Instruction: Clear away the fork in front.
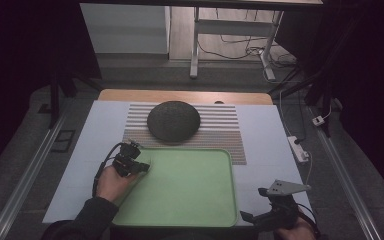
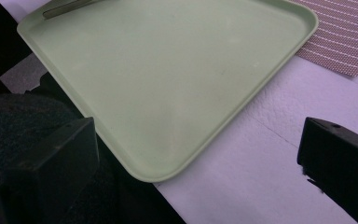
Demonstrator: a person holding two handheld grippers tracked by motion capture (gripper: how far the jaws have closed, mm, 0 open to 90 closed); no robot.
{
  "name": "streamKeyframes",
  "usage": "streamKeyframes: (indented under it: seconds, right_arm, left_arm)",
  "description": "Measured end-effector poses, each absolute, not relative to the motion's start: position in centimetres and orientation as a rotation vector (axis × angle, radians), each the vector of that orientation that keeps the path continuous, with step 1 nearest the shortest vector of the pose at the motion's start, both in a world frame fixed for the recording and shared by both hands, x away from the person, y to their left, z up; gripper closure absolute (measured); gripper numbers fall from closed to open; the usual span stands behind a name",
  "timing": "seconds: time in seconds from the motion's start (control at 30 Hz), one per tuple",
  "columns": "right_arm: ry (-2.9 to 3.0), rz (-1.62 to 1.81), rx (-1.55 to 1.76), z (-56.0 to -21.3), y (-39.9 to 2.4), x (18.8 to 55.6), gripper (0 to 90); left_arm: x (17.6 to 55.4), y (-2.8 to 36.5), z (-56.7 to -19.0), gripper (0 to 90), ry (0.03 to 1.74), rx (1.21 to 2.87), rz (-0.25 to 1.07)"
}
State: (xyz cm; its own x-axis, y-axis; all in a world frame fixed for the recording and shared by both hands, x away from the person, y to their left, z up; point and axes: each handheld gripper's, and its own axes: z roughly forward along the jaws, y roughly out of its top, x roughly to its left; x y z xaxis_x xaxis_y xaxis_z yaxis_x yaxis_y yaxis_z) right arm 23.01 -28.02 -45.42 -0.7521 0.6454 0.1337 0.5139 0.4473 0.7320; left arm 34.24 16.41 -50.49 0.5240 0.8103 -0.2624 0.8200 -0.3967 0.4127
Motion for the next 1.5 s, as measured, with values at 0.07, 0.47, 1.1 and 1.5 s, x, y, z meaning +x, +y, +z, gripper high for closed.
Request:
streamKeyframes:
  seconds: [0.07,0.47,1.1,1.5]
  right_arm:
    - [2.532,1.191,1.02,-45.4,-28.0,23.0,0.0]
    - [2.543,1.197,1.024,-45.4,-28.1,23.1,0.0]
    - [2.557,1.21,1.024,-45.5,-28.1,23.2,0.0]
    - [2.561,1.22,1.036,-45.5,-28.2,23.2,0.0]
  left_arm:
    - [34.2,16.0,-50.6,88.5,1.321,2.288,-0.016]
    - [33.5,13.0,-51.0,88.5,1.159,2.385,-0.04]
    - [34.7,16.0,-51.4,88.6,1.296,2.345,0.019]
    - [35.1,18.2,-51.4,88.5,1.382,2.305,0.016]
